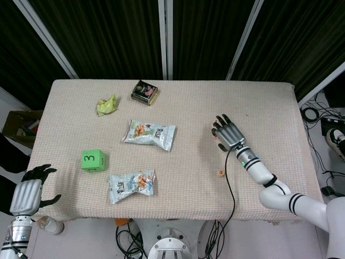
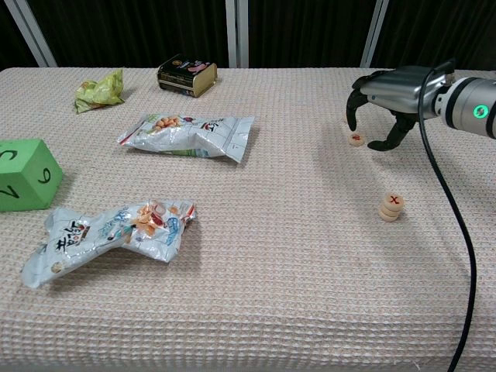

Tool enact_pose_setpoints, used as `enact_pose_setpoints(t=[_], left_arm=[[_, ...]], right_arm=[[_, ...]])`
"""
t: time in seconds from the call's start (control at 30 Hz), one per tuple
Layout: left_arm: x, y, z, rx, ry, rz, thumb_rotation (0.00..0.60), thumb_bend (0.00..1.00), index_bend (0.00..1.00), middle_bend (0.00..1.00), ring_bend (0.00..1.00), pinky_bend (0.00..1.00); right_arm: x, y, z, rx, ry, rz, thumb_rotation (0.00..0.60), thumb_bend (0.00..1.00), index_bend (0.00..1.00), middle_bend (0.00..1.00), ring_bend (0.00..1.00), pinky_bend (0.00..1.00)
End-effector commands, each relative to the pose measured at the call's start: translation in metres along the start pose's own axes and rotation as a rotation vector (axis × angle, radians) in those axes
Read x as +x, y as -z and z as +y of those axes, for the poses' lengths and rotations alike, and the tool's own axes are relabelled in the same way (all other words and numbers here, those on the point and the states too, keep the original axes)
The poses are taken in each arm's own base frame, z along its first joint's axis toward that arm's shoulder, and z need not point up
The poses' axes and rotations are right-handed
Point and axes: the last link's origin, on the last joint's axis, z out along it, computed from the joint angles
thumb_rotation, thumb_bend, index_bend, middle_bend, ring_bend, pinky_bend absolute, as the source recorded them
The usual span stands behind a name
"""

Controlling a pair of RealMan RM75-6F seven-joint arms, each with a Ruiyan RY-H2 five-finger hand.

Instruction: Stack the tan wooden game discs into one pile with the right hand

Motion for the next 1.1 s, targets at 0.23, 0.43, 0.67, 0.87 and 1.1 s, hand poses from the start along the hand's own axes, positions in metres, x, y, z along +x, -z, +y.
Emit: enact_pose_setpoints(t=[0.23, 0.43, 0.67, 0.87, 1.1], left_arm=[[-0.001, 0.002, -0.003, 0.010, 0.004, -0.003, 0.600, 0.13, 0.28, 0.16, 0.13, 0.18], [-0.001, 0.001, -0.002, 0.006, 0.003, -0.002, 0.600, 0.13, 0.28, 0.16, 0.13, 0.18], [-0.002, 0.002, -0.003, 0.012, 0.006, -0.008, 0.600, 0.13, 0.28, 0.16, 0.13, 0.18], [-0.003, 0.002, -0.004, 0.013, 0.005, -0.009, 0.600, 0.13, 0.28, 0.16, 0.13, 0.18], [-0.003, 0.002, -0.006, 0.015, 0.008, -0.007, 0.600, 0.13, 0.28, 0.16, 0.13, 0.18]], right_arm=[[-0.005, -0.019, -0.002, -0.037, 0.013, -0.009, 0.600, 0.27, 0.39, 0.22, 0.00, 0.00], [-0.009, -0.023, -0.001, -0.046, 0.014, -0.017, 0.600, 0.27, 0.39, 0.22, 0.00, 0.00], [-0.012, -0.026, 0.002, -0.060, 0.016, -0.021, 0.600, 0.31, 0.44, 0.24, 0.00, 0.00], [-0.014, -0.027, 0.005, -0.071, 0.018, -0.021, 0.600, 0.36, 0.54, 0.27, 0.00, 0.00], [0.006, 0.009, 0.005, 0.010, -0.001, 0.080, 0.600, 0.37, 0.55, 0.27, 0.00, 0.00]])
